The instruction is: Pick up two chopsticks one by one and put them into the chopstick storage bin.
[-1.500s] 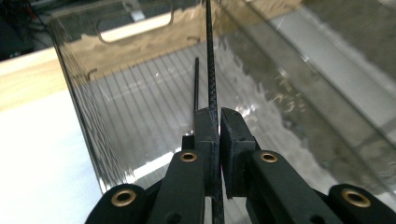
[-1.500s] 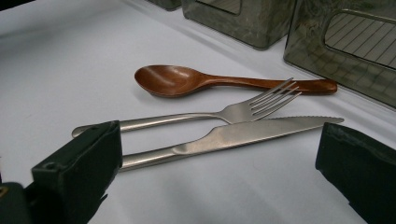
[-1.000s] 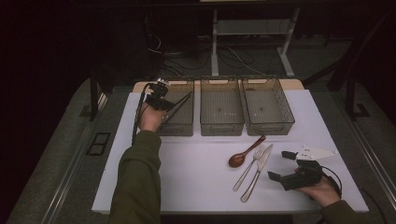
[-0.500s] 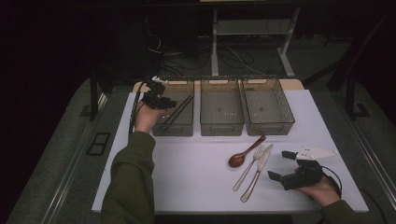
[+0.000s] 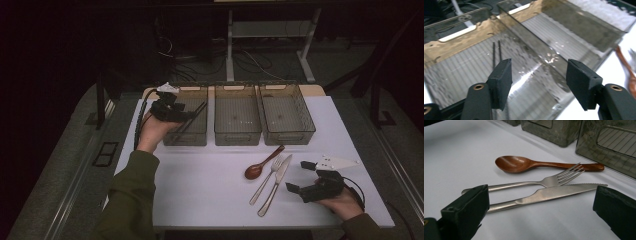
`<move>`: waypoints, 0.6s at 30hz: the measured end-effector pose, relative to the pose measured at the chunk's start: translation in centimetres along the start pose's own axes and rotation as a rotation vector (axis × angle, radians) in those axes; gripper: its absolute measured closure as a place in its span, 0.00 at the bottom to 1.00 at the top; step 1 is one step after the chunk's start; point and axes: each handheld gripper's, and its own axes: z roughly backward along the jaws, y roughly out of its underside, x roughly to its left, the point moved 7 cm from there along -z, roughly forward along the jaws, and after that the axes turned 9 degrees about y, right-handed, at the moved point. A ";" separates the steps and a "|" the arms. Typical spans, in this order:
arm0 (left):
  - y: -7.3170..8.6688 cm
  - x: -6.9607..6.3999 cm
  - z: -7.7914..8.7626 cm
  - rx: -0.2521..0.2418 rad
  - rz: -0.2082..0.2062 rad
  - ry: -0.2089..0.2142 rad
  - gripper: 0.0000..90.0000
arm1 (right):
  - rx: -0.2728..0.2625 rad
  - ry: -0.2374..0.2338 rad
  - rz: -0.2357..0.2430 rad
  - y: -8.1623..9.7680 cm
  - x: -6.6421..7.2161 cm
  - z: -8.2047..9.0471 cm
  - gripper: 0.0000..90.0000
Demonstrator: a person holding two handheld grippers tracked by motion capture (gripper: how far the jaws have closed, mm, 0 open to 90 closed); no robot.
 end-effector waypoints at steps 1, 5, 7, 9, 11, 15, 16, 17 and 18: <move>0.1 -0.2 0.1 -0.004 -0.005 -0.001 0.38 | 0.000 0.000 0.000 0.0 0.0 0.0 0.00; 0.9 -1.9 0.4 -0.032 -0.027 0.023 0.34 | -0.005 -0.002 0.004 0.0 0.1 0.1 0.00; 1.3 -2.6 0.5 -0.039 -0.040 0.034 0.32 | -0.003 -0.002 0.006 0.0 0.1 0.1 0.00; 1.7 -3.3 0.6 -0.041 -0.050 0.044 0.32 | -0.004 -0.003 0.006 0.0 0.2 0.2 0.00; 2.0 -4.0 0.7 -0.055 -0.058 0.052 0.31 | -0.004 -0.003 0.005 0.0 0.2 0.2 0.00; 3.0 -5.2 0.9 -0.074 -0.067 0.073 0.28 | -0.003 -0.002 0.008 0.1 0.2 0.2 0.00; 3.3 -5.5 0.9 -0.077 -0.071 0.077 0.28 | -0.003 -0.002 0.008 0.1 0.2 0.2 0.00; 3.6 -5.8 0.9 -0.084 -0.072 0.081 0.27 | -0.002 -0.002 0.008 0.1 0.2 0.2 0.00; 3.9 -6.0 1.0 -0.085 -0.080 0.083 0.25 | -0.002 -0.002 0.007 0.1 0.2 0.2 0.00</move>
